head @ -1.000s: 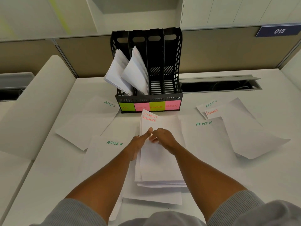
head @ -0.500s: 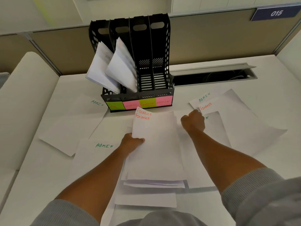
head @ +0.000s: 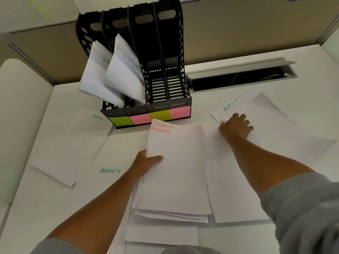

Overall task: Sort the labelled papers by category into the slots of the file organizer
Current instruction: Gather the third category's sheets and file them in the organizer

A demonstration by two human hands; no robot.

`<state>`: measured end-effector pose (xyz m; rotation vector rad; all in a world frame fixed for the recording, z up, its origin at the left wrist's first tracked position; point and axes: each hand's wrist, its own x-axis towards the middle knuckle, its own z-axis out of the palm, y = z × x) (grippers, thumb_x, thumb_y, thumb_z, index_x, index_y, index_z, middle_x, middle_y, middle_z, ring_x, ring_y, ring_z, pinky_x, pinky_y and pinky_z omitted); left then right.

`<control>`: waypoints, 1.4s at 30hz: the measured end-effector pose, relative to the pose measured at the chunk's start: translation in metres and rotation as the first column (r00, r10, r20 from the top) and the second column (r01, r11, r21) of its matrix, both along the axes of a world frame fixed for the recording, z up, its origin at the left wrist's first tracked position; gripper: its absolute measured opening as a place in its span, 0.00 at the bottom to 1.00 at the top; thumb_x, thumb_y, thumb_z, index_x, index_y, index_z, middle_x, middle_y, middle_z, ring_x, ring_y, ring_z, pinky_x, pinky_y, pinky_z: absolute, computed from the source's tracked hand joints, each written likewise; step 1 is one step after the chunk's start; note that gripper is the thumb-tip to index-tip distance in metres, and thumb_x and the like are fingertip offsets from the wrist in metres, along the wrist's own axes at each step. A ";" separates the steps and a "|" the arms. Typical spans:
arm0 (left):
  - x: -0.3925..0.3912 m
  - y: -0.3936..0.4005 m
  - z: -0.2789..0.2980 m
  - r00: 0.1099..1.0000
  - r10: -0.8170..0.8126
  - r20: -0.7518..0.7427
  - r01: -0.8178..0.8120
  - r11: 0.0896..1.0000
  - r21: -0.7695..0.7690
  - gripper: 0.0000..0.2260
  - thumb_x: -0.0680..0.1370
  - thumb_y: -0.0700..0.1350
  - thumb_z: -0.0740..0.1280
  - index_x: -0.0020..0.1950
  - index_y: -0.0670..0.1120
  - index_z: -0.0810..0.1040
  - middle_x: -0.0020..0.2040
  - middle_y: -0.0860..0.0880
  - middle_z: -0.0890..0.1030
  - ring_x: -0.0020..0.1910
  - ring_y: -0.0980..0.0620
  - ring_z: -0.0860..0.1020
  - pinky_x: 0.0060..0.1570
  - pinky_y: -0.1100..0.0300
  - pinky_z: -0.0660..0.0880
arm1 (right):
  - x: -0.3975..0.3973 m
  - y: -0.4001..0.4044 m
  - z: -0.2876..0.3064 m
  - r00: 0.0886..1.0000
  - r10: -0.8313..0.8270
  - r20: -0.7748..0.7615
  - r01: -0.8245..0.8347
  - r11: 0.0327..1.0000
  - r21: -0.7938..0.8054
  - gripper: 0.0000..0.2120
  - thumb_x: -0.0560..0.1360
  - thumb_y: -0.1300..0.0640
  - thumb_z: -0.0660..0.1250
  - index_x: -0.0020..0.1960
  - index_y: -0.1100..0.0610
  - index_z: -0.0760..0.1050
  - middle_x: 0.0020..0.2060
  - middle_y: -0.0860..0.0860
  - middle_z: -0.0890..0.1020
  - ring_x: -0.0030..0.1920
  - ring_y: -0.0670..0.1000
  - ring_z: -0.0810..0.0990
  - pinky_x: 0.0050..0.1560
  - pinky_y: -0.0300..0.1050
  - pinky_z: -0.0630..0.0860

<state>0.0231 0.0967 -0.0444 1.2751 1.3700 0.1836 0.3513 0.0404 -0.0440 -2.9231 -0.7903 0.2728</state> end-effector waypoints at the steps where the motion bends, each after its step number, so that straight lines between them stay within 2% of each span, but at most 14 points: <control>1: 0.002 0.001 0.000 1.000 0.007 0.004 -0.007 1.000 -0.004 0.15 0.72 0.50 0.75 0.56 0.49 0.80 0.49 0.49 0.84 0.45 0.51 0.83 0.38 0.62 0.79 | 0.000 0.000 -0.002 1.000 0.008 0.000 -0.008 1.000 -0.004 0.22 0.76 0.48 0.61 0.63 0.62 0.68 0.61 0.59 0.71 0.61 0.63 0.70 0.60 0.58 0.65; 7: 0.013 0.002 -0.001 0.999 0.024 0.036 -0.023 1.000 -0.008 0.13 0.71 0.51 0.75 0.54 0.51 0.80 0.47 0.51 0.84 0.44 0.52 0.83 0.37 0.64 0.78 | 0.002 -0.002 -0.002 0.998 0.021 0.062 -0.022 1.000 0.011 0.13 0.73 0.60 0.60 0.55 0.61 0.73 0.55 0.58 0.73 0.56 0.61 0.72 0.57 0.56 0.66; 11: 0.014 -0.001 0.001 0.998 0.038 0.051 -0.038 0.999 -0.009 0.11 0.72 0.50 0.75 0.52 0.52 0.79 0.45 0.53 0.84 0.43 0.54 0.83 0.35 0.65 0.78 | -0.002 -0.003 0.008 0.976 0.040 0.213 -0.062 0.994 0.094 0.07 0.73 0.59 0.57 0.47 0.60 0.72 0.46 0.56 0.73 0.48 0.58 0.71 0.51 0.56 0.66; 15: 0.013 -0.004 0.004 0.996 0.063 0.058 -0.063 0.998 -0.002 0.11 0.71 0.50 0.75 0.51 0.53 0.79 0.45 0.54 0.83 0.42 0.54 0.83 0.32 0.67 0.77 | -0.020 -0.001 0.022 0.941 0.140 0.307 -0.199 0.965 0.169 0.08 0.73 0.54 0.54 0.40 0.58 0.67 0.38 0.54 0.70 0.40 0.56 0.68 0.44 0.52 0.63; 20: 0.011 -0.007 0.013 0.991 0.088 0.097 -0.091 0.995 0.027 0.12 0.72 0.49 0.74 0.54 0.51 0.78 0.45 0.53 0.83 0.43 0.53 0.83 0.32 0.66 0.77 | -0.056 -0.004 0.031 0.896 0.336 0.289 -0.430 0.818 0.381 0.07 0.70 0.54 0.54 0.36 0.57 0.63 0.30 0.51 0.67 0.30 0.53 0.66 0.40 0.47 0.62; 26: 0.002 -0.013 0.023 0.974 0.166 0.157 -0.176 0.983 0.054 0.16 0.74 0.47 0.72 0.60 0.46 0.77 0.52 0.47 0.82 0.48 0.48 0.81 0.38 0.62 0.77 | -0.101 -0.004 0.047 0.740 0.537 0.404 -0.672 0.607 0.424 0.08 0.69 0.53 0.57 0.34 0.55 0.63 0.29 0.47 0.64 0.26 0.49 0.62 0.32 0.41 0.59; 29: -0.001 -0.018 0.026 0.959 0.209 0.193 -0.224 0.973 0.057 0.15 0.75 0.47 0.72 0.60 0.46 0.77 0.51 0.47 0.82 0.46 0.50 0.81 0.36 0.64 0.76 | -0.121 -0.002 0.054 0.715 0.601 0.356 -0.697 0.578 0.424 0.08 0.71 0.53 0.60 0.37 0.57 0.70 0.30 0.47 0.67 0.28 0.47 0.66 0.30 0.39 0.62; 34: -0.003 -0.023 0.030 0.943 0.239 0.233 -0.264 0.961 0.083 0.13 0.75 0.50 0.71 0.58 0.49 0.75 0.46 0.51 0.80 0.43 0.53 0.80 0.32 0.64 0.74 | -0.155 0.002 0.066 0.670 0.683 0.292 -0.733 0.544 0.408 0.07 0.75 0.53 0.59 0.44 0.57 0.72 0.37 0.49 0.73 0.33 0.47 0.69 0.32 0.38 0.63; 37: -0.003 -0.021 0.034 0.927 0.263 0.267 -0.292 0.954 0.073 0.13 0.75 0.49 0.71 0.58 0.49 0.74 0.48 0.49 0.81 0.45 0.50 0.80 0.36 0.61 0.76 | -0.171 0.008 0.067 0.690 0.693 0.207 -0.691 0.548 0.471 0.08 0.76 0.53 0.59 0.45 0.57 0.72 0.40 0.50 0.75 0.36 0.47 0.69 0.35 0.41 0.64; 40: -0.003 -0.018 0.036 0.915 0.251 0.317 -0.288 0.955 0.074 0.15 0.76 0.49 0.70 0.61 0.48 0.75 0.52 0.46 0.81 0.50 0.47 0.80 0.45 0.55 0.77 | -0.186 0.016 0.069 0.695 0.717 0.054 -0.638 0.580 0.506 0.09 0.76 0.51 0.60 0.41 0.55 0.70 0.41 0.51 0.78 0.41 0.50 0.72 0.39 0.44 0.67; 42: -0.004 -0.016 0.037 0.913 0.231 0.336 -0.276 0.957 0.094 0.15 0.76 0.50 0.70 0.61 0.49 0.75 0.52 0.47 0.82 0.50 0.48 0.80 0.45 0.57 0.77 | -0.195 0.021 0.070 0.686 0.726 -0.050 -0.603 0.605 0.520 0.12 0.77 0.49 0.60 0.39 0.55 0.71 0.42 0.53 0.80 0.43 0.52 0.73 0.43 0.47 0.71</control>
